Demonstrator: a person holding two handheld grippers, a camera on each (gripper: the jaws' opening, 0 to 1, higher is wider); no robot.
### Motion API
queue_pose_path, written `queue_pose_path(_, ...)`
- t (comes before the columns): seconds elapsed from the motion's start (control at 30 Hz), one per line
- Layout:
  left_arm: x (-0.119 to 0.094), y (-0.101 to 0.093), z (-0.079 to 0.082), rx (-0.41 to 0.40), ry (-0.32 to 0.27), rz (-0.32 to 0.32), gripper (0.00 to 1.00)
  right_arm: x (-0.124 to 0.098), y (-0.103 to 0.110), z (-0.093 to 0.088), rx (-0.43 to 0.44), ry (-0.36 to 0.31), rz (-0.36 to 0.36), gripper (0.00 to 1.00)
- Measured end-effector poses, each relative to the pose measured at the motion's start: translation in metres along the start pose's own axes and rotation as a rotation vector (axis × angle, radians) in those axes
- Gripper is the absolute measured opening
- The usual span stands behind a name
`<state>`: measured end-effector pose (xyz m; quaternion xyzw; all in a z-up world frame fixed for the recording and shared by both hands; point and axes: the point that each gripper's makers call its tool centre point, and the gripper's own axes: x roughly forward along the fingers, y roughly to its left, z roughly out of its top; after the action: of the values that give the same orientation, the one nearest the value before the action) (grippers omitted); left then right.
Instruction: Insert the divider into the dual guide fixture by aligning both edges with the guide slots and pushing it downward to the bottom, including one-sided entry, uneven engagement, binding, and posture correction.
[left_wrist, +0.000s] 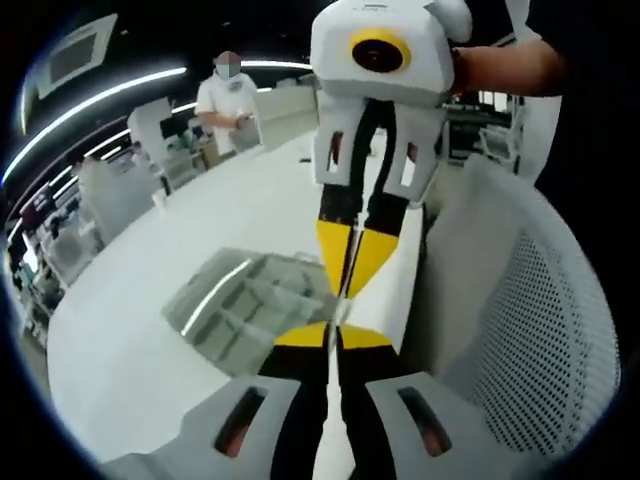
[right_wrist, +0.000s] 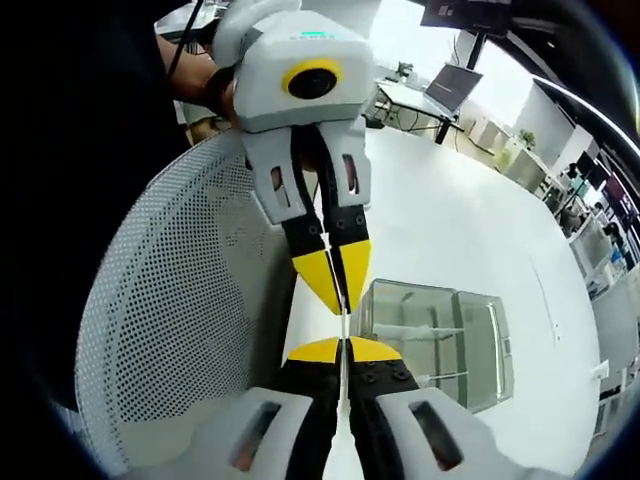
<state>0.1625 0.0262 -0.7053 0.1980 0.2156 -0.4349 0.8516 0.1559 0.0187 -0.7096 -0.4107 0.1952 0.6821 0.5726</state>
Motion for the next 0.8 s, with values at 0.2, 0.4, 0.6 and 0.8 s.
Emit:
queue_pose_path(0.2, 0.001, 0.004, -0.001, -0.028, 0.000, 0.008, 0.00, 0.000, -0.003, 0.000, -0.002, 0.008, -0.012, 0.00)
queue_pose_path(0.4, 0.000, 0.014, -0.002, -0.032, -0.002, 0.073, 0.03, -0.007, -0.015, 0.006, 0.032, -0.011, -0.025, 0.00)
queue_pose_path(0.6, -0.001, 0.016, 0.001, -0.059, -0.021, 0.082, 0.10, -0.010, -0.025, 0.007, 0.061, -0.010, -0.012, 0.00)
queue_pose_path(0.8, -0.004, 0.022, -0.001, -0.071, -0.023, 0.101, 0.12, -0.014, -0.030, 0.004, 0.088, -0.011, -0.009, 0.00)
